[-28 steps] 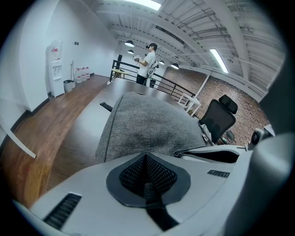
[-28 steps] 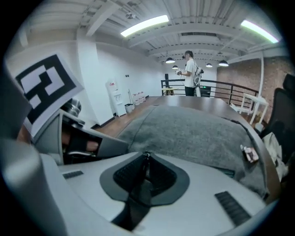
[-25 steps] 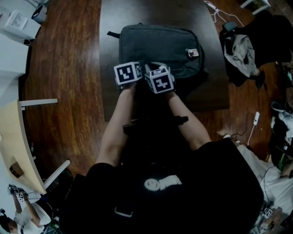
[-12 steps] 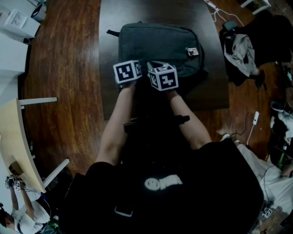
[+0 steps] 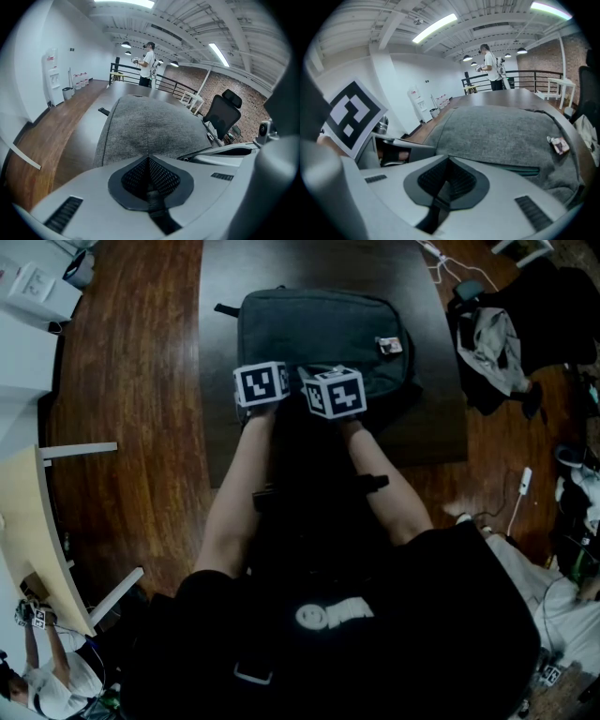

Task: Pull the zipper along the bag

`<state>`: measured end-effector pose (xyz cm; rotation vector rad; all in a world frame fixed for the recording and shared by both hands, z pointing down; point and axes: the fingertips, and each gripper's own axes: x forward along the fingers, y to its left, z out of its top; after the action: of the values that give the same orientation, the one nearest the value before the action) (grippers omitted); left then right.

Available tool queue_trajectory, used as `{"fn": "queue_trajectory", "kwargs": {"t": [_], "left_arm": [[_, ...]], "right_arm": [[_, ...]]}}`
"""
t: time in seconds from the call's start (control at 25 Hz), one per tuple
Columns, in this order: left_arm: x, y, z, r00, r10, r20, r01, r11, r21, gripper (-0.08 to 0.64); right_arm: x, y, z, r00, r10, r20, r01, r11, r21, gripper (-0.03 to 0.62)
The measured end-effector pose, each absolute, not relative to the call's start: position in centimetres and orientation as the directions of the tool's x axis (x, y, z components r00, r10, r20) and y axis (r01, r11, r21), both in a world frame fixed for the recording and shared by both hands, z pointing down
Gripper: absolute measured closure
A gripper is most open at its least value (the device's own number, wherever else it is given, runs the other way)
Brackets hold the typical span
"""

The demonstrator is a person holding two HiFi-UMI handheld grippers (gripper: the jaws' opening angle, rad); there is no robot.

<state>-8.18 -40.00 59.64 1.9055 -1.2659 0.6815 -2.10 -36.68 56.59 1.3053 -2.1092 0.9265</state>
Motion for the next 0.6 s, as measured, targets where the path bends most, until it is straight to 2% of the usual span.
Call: {"fn": "queue_trajectory", "kwargs": {"t": [0.48, 0.6], "left_arm": [[-8.5, -40.0, 60.1, 0.336, -0.531, 0.778, -0.941, -0.234, 0.246, 0.558], [-8.5, -40.0, 60.2, 0.333, -0.526, 0.783, -0.942, -0.229, 0.247, 0.558]], "right_arm": [[-0.5, -36.8, 56.6, -0.459, -0.566, 0.685, -0.888, 0.306, -0.342, 0.574], [0.7, -36.9, 56.6, -0.429, -0.578, 0.694, -0.903, 0.288, -0.318, 0.58]]}}
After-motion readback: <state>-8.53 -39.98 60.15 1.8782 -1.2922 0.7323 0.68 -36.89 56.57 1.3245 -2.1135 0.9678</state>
